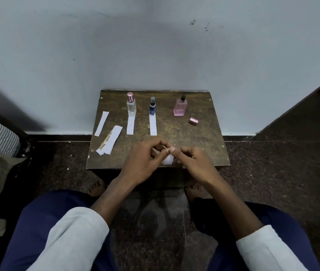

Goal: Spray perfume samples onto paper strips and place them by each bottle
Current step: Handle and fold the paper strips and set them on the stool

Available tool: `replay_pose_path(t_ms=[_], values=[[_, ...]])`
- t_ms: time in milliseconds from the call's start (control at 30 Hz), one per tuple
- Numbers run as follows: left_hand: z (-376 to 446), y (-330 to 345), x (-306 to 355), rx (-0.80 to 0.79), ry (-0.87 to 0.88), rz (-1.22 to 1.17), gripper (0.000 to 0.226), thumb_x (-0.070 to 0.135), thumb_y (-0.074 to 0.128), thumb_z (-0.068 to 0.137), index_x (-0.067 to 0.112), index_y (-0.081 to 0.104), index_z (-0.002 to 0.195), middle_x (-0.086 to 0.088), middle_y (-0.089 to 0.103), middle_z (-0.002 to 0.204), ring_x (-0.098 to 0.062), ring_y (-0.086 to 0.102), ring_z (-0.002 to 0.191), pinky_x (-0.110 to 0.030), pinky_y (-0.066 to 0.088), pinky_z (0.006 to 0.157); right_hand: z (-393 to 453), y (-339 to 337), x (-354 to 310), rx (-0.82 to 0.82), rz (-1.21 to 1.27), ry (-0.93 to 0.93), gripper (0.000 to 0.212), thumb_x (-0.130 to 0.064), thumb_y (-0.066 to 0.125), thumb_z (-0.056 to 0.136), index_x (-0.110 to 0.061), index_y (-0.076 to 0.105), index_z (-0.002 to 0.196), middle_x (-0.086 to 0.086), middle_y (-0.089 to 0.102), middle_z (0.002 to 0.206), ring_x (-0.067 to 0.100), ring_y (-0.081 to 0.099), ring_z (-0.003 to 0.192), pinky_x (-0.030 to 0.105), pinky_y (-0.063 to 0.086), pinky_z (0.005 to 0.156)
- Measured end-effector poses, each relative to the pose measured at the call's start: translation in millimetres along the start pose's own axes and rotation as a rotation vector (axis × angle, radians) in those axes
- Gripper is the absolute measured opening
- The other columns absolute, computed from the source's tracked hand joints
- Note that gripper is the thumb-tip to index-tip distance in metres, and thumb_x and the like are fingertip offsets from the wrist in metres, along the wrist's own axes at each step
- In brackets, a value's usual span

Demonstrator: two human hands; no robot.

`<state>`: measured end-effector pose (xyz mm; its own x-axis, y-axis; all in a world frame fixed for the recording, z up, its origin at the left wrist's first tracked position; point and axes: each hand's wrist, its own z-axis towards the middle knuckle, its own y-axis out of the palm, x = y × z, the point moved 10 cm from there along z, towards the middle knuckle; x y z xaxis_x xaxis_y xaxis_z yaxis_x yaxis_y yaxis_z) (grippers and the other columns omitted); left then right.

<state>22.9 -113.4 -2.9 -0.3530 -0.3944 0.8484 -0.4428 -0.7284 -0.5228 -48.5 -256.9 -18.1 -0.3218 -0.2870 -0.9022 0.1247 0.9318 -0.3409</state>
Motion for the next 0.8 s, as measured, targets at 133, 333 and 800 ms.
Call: replay_pose_path(t_ms=[133, 333, 800], values=[[-0.8, 2.6, -4.3, -0.042, -0.013, 0.034, 0.018, 0.040, 0.077, 0.096, 0.039, 0.071, 0.113, 0.017, 0.072, 0.089, -0.005, 0.070, 0.077, -0.031, 0.062, 0.071, 6.9, -7.2, 3.0, -0.009, 0.000, -0.016, 0.016, -0.037, 0.075, 0.097, -0.022, 0.078, 0.092, 0.005, 0.077, 0.086, 0.020, 0.073, 0.079, 0.038, 0.057, 0.077], [-13.1, 0.6, 9.7, -0.071, -0.048, -0.077, 0.022, 0.030, 0.069, 0.104, 0.025, 0.070, 0.125, 0.008, 0.079, 0.083, -0.004, 0.074, 0.077, -0.011, 0.052, 0.067, -1.3, -7.3, 8.5, -0.031, 0.257, 0.078, 0.013, -0.017, 0.075, 0.097, -0.004, 0.077, 0.098, 0.010, 0.077, 0.080, 0.014, 0.069, 0.069, 0.023, 0.056, 0.064], [-130.5, -51.4, 51.7, -0.061, -0.133, -0.144, 0.008, 0.033, 0.078, 0.097, 0.029, 0.081, 0.103, 0.011, 0.080, 0.095, -0.010, 0.074, 0.092, -0.017, 0.055, 0.083, -140.8, -4.2, -27.7, 0.126, 0.459, 0.067, 0.021, -0.001, 0.081, 0.089, 0.001, 0.074, 0.108, 0.022, 0.079, 0.096, 0.029, 0.079, 0.090, 0.031, 0.066, 0.079]])
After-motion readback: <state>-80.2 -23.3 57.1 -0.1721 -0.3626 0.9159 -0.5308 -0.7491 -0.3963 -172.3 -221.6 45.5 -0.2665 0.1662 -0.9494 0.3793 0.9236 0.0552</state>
